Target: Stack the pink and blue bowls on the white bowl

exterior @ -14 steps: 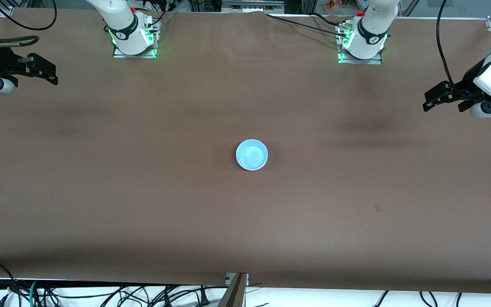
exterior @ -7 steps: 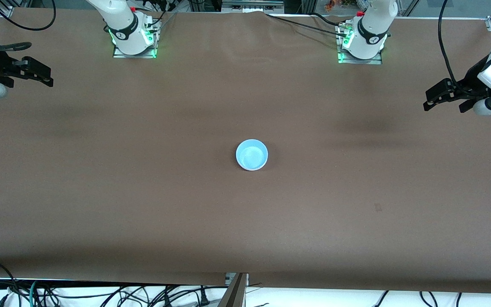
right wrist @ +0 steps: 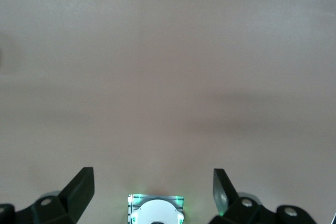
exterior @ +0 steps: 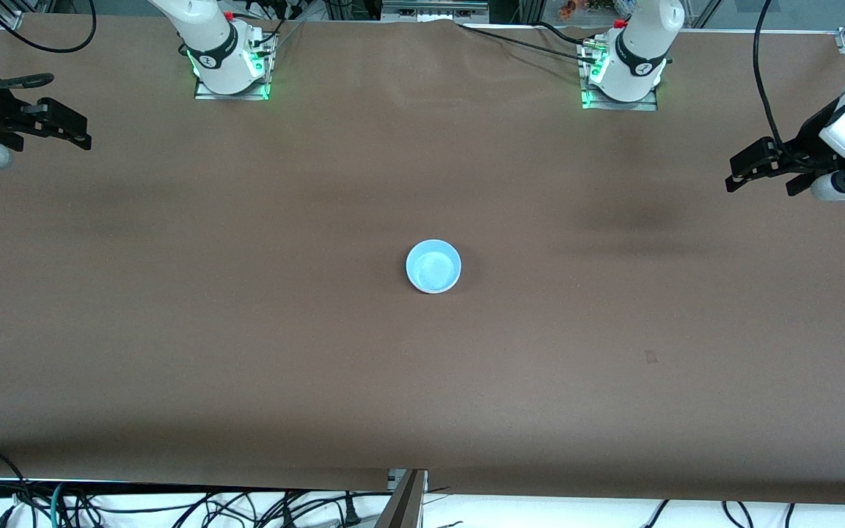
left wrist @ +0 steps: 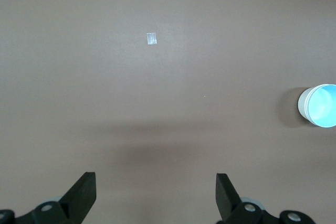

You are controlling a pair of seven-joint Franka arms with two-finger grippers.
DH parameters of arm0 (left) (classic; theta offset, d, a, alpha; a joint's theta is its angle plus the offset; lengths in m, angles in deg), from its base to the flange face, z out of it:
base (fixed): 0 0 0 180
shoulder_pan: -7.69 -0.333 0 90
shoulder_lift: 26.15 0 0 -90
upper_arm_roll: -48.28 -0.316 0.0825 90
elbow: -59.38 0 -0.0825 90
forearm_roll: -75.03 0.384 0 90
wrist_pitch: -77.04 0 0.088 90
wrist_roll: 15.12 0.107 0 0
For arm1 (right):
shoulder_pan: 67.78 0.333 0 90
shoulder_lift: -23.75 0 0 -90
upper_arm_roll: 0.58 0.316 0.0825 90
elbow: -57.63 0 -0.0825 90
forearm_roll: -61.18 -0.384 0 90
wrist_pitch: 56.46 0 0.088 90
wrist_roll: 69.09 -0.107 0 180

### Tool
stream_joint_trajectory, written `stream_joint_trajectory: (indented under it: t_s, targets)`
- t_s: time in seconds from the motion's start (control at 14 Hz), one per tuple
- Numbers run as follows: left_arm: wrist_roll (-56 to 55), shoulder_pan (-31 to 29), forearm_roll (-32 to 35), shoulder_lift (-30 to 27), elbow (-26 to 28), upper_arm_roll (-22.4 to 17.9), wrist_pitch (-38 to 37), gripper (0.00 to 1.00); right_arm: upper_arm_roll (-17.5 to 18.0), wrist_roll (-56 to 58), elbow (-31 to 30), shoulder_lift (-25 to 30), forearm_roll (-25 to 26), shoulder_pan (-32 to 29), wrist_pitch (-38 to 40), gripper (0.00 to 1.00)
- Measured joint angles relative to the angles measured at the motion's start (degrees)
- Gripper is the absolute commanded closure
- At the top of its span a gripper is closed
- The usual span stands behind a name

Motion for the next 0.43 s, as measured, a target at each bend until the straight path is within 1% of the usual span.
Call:
stream_joint_trajectory:
  t_s: [0.29, 0.43]
  targets:
    - [0.05, 0.02, 0.07, 0.83, -0.07, -1.0, 0.06, 0.0, 0.0, 0.0, 0.2, -0.05, 0.0, -0.03, -0.04, 0.0]
    - [0.11, 0.03, 2.54, 0.84, -0.22, -0.87, 0.07, 0.0, 0.0, 0.0, 0.26, -0.05, 0.0, -0.03, -0.05, 0.0]
